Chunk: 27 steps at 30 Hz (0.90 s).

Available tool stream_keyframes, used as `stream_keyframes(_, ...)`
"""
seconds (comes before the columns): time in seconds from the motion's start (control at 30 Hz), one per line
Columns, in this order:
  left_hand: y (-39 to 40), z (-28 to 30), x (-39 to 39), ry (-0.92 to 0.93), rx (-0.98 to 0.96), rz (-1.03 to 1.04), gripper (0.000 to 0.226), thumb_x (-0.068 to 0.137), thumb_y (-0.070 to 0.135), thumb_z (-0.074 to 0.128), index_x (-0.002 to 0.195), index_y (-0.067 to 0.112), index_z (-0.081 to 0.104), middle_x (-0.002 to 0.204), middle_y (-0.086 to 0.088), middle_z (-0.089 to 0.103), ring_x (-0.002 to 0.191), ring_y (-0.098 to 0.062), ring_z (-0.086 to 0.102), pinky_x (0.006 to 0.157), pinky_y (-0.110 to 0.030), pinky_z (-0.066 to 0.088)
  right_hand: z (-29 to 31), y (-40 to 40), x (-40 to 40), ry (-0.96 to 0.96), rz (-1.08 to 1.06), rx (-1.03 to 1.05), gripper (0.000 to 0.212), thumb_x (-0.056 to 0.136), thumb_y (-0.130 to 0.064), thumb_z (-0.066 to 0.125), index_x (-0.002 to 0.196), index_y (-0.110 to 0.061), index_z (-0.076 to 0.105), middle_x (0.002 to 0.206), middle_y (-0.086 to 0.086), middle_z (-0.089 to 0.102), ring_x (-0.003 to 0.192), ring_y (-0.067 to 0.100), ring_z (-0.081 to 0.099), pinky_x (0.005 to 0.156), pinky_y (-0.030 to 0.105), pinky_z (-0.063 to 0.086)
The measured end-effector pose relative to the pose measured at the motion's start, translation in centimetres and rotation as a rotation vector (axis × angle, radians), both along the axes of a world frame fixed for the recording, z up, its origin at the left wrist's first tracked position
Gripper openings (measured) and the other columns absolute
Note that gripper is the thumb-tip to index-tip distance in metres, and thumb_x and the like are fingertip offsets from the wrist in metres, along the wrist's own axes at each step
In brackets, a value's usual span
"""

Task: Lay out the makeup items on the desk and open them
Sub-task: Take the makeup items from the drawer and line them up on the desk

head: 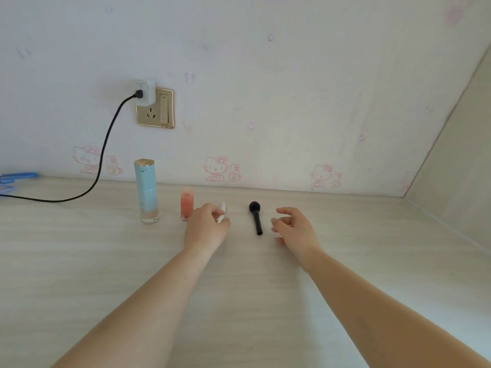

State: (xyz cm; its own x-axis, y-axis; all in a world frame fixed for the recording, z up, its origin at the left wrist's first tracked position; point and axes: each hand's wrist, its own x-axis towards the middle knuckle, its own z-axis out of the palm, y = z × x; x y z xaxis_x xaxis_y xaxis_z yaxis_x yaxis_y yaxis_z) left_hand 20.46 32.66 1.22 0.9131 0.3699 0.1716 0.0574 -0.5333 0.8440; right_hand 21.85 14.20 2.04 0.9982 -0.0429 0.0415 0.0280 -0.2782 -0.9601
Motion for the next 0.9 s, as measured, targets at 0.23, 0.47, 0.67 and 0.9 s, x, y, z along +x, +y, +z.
stream_keyframes(0.23,-5.7,4.4,-4.1,-0.192,-0.036,-0.289,0.020,0.085,0.013,0.063,0.104,0.017,0.063,0.108,0.002,0.060,0.095,-0.007,0.056,0.076,-0.013,0.039,2.8,-7.7,-6.2,-0.053,0.027,0.332,0.019,0.096,-0.022,0.049,0.104,-0.020,0.066,0.102,0.004,0.067,0.103,0.017,0.065,0.089,0.035,0.053)
stream_keyframes(0.47,-15.8,7.5,-9.9,-0.229,-0.208,-0.635,0.017,0.084,0.012,0.066,0.096,0.024,0.061,0.091,0.010,0.063,0.079,0.004,0.059,0.074,-0.004,0.043,5.0,-16.1,-13.0,-0.059,-0.021,0.380,0.027,0.097,-0.027,0.046,0.100,-0.017,0.070,0.094,0.004,0.070,0.102,0.019,0.066,0.090,0.039,0.052)
stream_keyframes(0.67,-25.5,6.7,-15.6,-0.165,-0.210,-0.965,0.021,0.084,0.014,0.066,0.101,0.025,0.060,0.091,0.010,0.064,0.081,0.003,0.060,0.079,-0.010,0.047,4.6,-25.3,-19.7,-0.047,-0.104,0.314,0.032,0.096,-0.036,0.043,0.103,-0.016,0.067,0.093,0.002,0.068,0.095,0.016,0.065,0.089,0.036,0.052)
stream_keyframes(0.9,-32.3,2.1,-19.5,0.132,-0.277,-1.166,0.021,0.085,0.014,0.067,0.104,0.021,0.063,0.102,-0.002,0.068,0.086,-0.005,0.064,0.082,-0.029,0.053,1.8,-33.6,-26.1,0.103,-0.175,0.202,0.039,0.077,-0.050,0.054,0.099,-0.021,0.069,0.093,-0.001,0.069,0.093,0.016,0.066,0.085,0.034,0.050)
